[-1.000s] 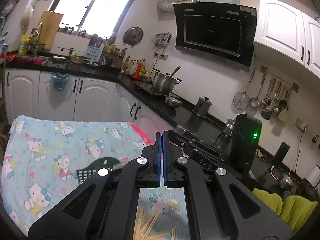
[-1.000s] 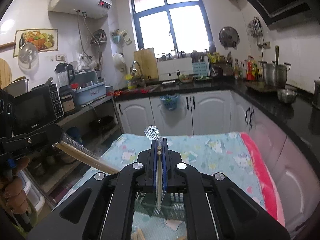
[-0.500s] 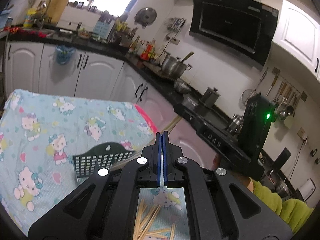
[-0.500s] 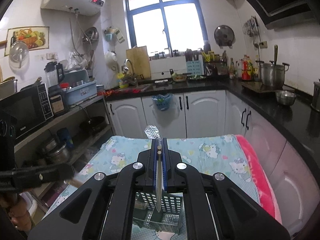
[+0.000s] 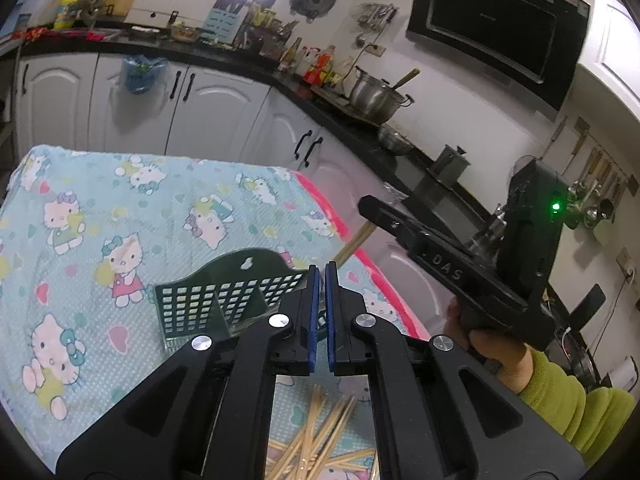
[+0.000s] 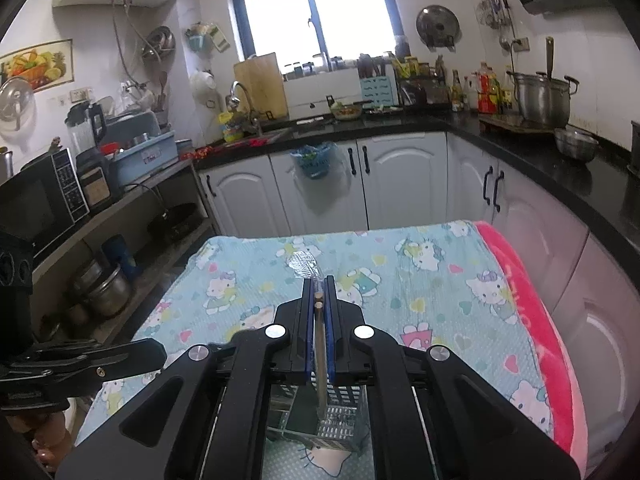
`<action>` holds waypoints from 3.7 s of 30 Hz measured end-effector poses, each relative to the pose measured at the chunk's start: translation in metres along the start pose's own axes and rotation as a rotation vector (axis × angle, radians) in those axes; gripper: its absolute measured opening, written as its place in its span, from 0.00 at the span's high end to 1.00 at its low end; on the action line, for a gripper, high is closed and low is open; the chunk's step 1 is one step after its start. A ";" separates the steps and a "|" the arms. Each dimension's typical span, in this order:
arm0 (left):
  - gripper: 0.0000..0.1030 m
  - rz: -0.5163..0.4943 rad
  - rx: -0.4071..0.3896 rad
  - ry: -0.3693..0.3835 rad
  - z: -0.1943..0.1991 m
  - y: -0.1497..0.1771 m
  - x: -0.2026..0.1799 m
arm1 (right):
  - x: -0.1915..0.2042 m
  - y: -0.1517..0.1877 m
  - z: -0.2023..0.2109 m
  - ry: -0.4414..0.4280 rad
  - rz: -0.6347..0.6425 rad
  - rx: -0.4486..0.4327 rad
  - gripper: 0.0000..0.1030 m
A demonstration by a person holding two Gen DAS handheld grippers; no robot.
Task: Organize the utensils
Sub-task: 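Lift the held chopsticks with the left gripper over the green holder while the right gripper carries its pair there, then open the left gripper to drop chopsticks into the holder while the right gripper releases its pair, then move both open grippers back down to the chopstick pile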
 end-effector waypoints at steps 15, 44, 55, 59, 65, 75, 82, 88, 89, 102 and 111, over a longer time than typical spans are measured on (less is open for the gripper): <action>0.22 -0.022 -0.056 -0.237 0.028 0.004 0.006 | -0.014 0.004 0.031 0.057 0.036 -0.041 0.38; 0.10 -0.063 -0.160 -0.443 0.080 0.058 -0.001 | -0.017 0.058 0.088 0.112 0.055 -0.035 0.24; 0.10 -0.052 -0.111 -0.440 0.078 0.093 0.003 | -0.011 0.090 0.088 0.113 0.078 0.027 0.24; 0.10 -0.068 -0.090 -0.430 0.076 0.108 0.003 | -0.009 0.102 0.088 0.107 0.077 0.053 0.24; 0.10 -0.067 -0.058 -0.417 0.072 0.128 0.007 | -0.006 0.114 0.088 0.109 0.085 0.079 0.24; 0.10 -0.087 -0.008 -0.421 0.061 0.159 0.007 | -0.007 0.143 0.084 0.127 0.089 0.136 0.24; 0.10 -0.101 0.037 -0.414 0.046 0.176 0.005 | -0.014 0.166 0.076 0.158 0.087 0.181 0.24; 0.10 -0.077 0.093 -0.366 0.035 0.195 0.007 | -0.019 0.185 0.068 0.168 0.077 0.229 0.24; 0.10 -0.065 0.105 -0.346 0.033 0.199 0.008 | -0.020 0.187 0.067 0.169 0.074 0.235 0.24; 0.52 0.143 0.226 -0.174 0.010 0.225 0.032 | -0.033 0.210 0.051 0.181 0.039 0.309 0.32; 0.71 0.251 0.250 -0.100 0.001 0.232 0.044 | -0.046 0.217 0.030 0.147 -0.076 0.376 0.47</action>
Point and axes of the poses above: each gripper's, at about its wrist camera, not at the fingertips, and z roughly against the way its jaws point, x to its left, y to its underside, the point moved 1 cm from there along -z, roughly the way its jaws point, and after that the axes turned 3 degrees about -z, right-handed, at the moved point
